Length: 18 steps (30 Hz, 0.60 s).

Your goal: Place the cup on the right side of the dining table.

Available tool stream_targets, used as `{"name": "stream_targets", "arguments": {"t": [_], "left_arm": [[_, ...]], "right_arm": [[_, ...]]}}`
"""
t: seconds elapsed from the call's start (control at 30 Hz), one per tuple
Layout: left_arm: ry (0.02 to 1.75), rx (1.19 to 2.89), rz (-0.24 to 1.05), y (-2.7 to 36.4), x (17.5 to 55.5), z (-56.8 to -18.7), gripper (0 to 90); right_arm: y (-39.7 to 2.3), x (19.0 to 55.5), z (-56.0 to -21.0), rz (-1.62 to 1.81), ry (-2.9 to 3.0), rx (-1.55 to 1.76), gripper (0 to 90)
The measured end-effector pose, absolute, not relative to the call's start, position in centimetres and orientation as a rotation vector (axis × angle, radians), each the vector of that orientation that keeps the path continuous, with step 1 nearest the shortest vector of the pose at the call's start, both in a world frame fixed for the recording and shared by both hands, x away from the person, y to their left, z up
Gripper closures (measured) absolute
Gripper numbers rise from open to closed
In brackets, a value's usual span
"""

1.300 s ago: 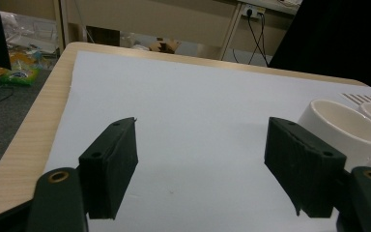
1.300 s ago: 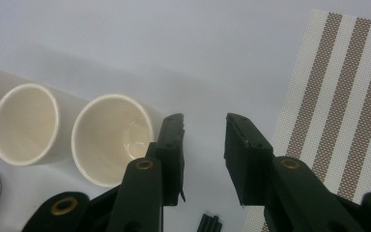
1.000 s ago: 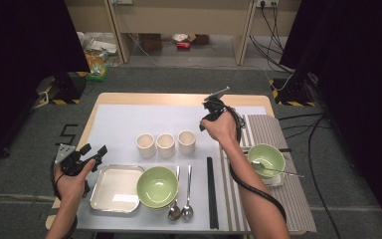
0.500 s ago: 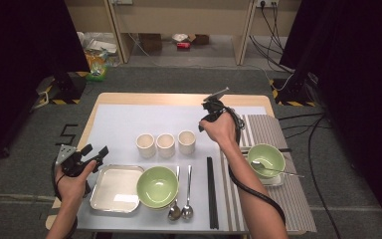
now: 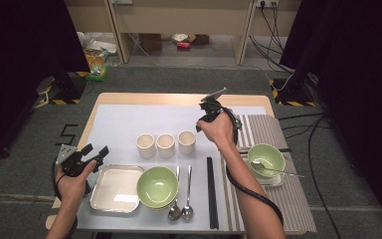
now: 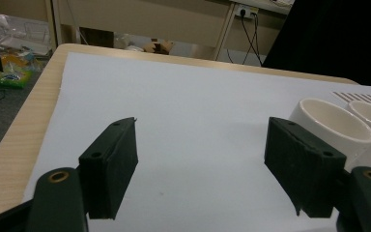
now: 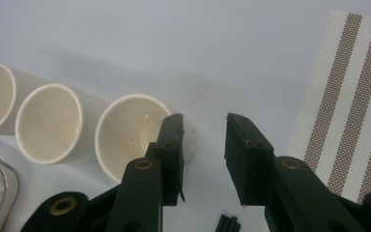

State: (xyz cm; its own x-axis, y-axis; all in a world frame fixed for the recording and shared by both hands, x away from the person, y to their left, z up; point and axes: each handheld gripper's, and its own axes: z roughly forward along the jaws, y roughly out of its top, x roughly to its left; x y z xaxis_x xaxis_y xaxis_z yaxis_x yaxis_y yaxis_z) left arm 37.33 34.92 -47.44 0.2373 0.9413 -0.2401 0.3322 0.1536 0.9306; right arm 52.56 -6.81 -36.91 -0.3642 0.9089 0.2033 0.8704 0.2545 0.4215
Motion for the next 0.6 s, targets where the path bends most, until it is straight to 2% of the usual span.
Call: {"name": "stream_targets", "arguments": {"t": [0.6], "left_arm": [[1.302,1.398,0.688,34.9,37.3,-47.5,26.6]], "right_arm": [[-4.7,52.7,-38.1,0.696,2.477,1.704,68.1]]}}
